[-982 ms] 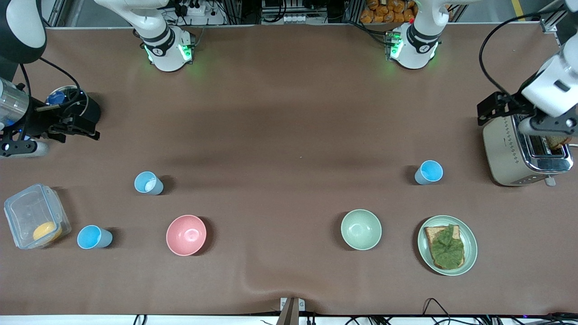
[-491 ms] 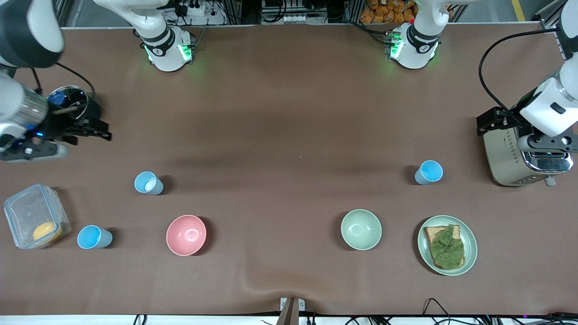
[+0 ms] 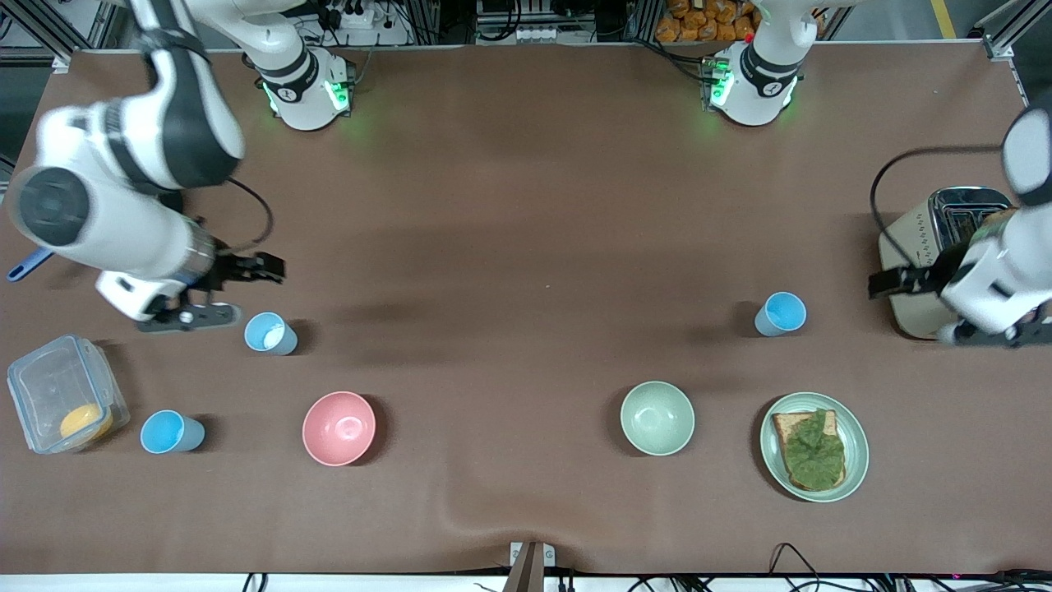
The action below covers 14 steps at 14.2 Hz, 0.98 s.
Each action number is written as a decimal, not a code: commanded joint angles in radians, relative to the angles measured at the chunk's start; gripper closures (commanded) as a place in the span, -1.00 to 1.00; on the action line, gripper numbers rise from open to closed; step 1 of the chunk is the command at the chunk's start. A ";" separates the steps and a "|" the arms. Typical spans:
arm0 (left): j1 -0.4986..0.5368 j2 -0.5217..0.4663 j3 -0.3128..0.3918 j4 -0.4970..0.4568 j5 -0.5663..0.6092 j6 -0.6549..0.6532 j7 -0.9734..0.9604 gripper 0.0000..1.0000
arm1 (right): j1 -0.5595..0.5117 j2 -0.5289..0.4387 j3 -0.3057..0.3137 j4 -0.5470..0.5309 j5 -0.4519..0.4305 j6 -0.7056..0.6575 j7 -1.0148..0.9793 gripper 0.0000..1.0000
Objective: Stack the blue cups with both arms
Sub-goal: 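Grasp a blue cup with each gripper, right and left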
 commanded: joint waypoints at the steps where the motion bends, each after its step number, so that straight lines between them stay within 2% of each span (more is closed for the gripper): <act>1: -0.004 0.038 -0.008 -0.106 -0.008 0.114 -0.064 -1.00 | 0.007 -0.002 -0.006 -0.119 -0.038 0.155 0.023 -1.00; 4: -0.001 0.020 -0.017 -0.323 -0.028 0.391 -0.128 -1.00 | 0.004 0.011 -0.006 -0.251 -0.089 0.362 0.023 -1.00; 6: -0.016 0.026 -0.017 -0.441 -0.028 0.548 -0.196 -1.00 | -0.008 0.052 -0.009 -0.256 -0.168 0.405 0.014 -1.00; 7: -0.005 0.020 -0.017 -0.478 -0.028 0.565 -0.197 -1.00 | -0.017 0.069 -0.009 -0.257 -0.214 0.428 0.015 -1.00; 10: 0.048 0.050 -0.017 -0.495 -0.028 0.567 -0.201 -1.00 | -0.048 0.124 -0.009 -0.260 -0.229 0.508 0.015 -1.00; 12: 0.062 0.147 -0.016 -0.486 -0.030 0.622 -0.214 -1.00 | -0.054 0.165 -0.012 -0.257 -0.241 0.589 0.012 -1.00; 14: 0.059 0.202 -0.011 -0.488 -0.019 0.644 -0.256 -1.00 | -0.070 0.190 -0.013 -0.262 -0.249 0.636 0.014 -1.00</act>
